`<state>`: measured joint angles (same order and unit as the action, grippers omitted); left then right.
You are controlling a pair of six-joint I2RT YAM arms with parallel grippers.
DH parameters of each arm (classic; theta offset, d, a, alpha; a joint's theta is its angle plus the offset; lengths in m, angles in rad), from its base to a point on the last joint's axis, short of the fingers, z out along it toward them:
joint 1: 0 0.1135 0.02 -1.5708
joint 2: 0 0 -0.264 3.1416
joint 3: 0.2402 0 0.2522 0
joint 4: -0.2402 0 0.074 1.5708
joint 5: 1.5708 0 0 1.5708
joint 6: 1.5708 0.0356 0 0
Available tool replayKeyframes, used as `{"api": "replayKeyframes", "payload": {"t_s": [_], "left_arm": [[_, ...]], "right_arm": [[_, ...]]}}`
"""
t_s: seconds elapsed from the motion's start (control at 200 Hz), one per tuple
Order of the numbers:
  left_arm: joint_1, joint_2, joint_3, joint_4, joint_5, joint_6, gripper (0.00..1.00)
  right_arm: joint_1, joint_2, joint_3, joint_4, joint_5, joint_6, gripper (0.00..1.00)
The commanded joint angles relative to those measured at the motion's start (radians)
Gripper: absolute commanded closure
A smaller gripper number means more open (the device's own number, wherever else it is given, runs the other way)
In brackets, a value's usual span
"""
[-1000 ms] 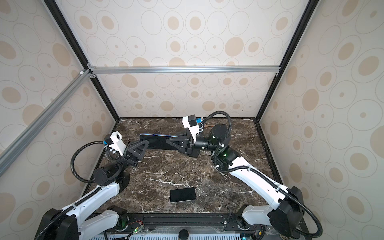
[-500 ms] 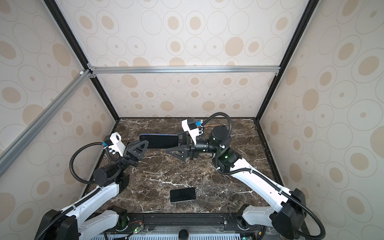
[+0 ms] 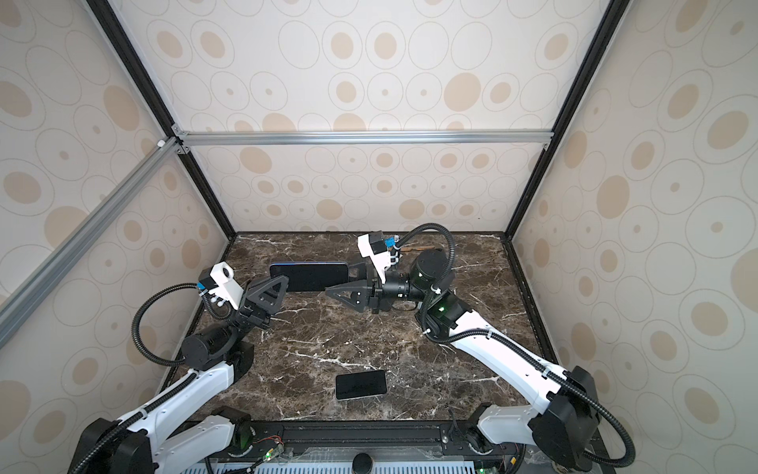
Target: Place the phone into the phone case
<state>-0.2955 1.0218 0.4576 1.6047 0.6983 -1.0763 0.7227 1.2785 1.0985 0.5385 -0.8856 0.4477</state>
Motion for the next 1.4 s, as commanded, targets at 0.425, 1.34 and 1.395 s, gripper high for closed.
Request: {"api": "replayKeyframes", "payload": {"t_s": [0.425, 1.34, 1.395], "left_arm": [[0.016, 0.059, 0.006, 0.238, -0.086, 0.002, 1.0], [0.162, -0.143, 0.009, -0.296, -0.319, 0.299, 0.01], [0.162, -0.143, 0.041, -0.409, -0.338, 0.347, 0.01]], "right_arm": [[0.016, -0.07, -0.023, 0.038, -0.04, -0.013, 1.0], [-0.01, -0.143, 0.016, -0.054, -0.133, -0.045, 1.0], [-0.01, -0.145, 0.021, -0.077, -0.12, -0.058, 1.0]]}}
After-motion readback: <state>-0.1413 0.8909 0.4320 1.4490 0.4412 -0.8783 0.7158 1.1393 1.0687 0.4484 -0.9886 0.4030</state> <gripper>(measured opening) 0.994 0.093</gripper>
